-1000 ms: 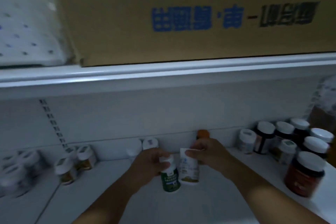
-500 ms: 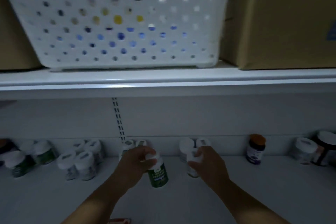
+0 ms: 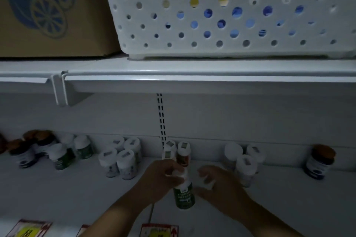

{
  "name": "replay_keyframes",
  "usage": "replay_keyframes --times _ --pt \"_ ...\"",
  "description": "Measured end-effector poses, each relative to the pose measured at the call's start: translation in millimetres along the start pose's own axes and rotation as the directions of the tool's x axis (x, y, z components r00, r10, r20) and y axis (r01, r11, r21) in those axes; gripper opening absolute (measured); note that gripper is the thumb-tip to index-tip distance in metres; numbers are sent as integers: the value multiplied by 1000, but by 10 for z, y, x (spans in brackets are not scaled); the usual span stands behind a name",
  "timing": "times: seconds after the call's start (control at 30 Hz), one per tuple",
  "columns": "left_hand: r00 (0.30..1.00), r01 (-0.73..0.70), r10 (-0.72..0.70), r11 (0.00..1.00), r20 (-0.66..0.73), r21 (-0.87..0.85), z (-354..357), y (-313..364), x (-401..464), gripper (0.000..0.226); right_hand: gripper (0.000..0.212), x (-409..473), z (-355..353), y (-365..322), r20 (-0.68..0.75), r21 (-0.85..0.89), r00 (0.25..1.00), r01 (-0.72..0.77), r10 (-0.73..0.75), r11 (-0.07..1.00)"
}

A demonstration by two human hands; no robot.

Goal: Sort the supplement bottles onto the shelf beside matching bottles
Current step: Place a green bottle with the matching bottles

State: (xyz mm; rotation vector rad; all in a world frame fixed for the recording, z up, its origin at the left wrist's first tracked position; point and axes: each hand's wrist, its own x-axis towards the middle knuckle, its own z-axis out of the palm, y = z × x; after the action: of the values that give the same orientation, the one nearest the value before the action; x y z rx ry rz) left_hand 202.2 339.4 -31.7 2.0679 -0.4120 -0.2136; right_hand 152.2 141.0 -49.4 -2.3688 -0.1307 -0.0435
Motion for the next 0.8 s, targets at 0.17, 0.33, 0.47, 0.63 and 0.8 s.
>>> replay_keyframes --times 0.17,0.33,0.47,0.63,0.8 --pt "999 29 -25 995 -38 97 -109 -22 -79 22 54 195 341 -234 180 134 980 59 -82 989" --pt "989 95 -92 995 -113 25 -555 -121 -270 23 33 442 589 -506 222 157 963 120 -154 980" --pt "980 125 -113 990 -166 67 -1055 -274 -505 20 43 610 923 -944 278 215 932 173 -230 961" --pt "986 134 -116 978 -116 157 -1878 -628 -729 19 22 833 1530 -1671 322 191 904 229 -281 955" --pt "992 76 -10 836 -122 544 -2629 -1022 -773 24 25 1162 2227 -2239 264 145 942 175 -208 974"
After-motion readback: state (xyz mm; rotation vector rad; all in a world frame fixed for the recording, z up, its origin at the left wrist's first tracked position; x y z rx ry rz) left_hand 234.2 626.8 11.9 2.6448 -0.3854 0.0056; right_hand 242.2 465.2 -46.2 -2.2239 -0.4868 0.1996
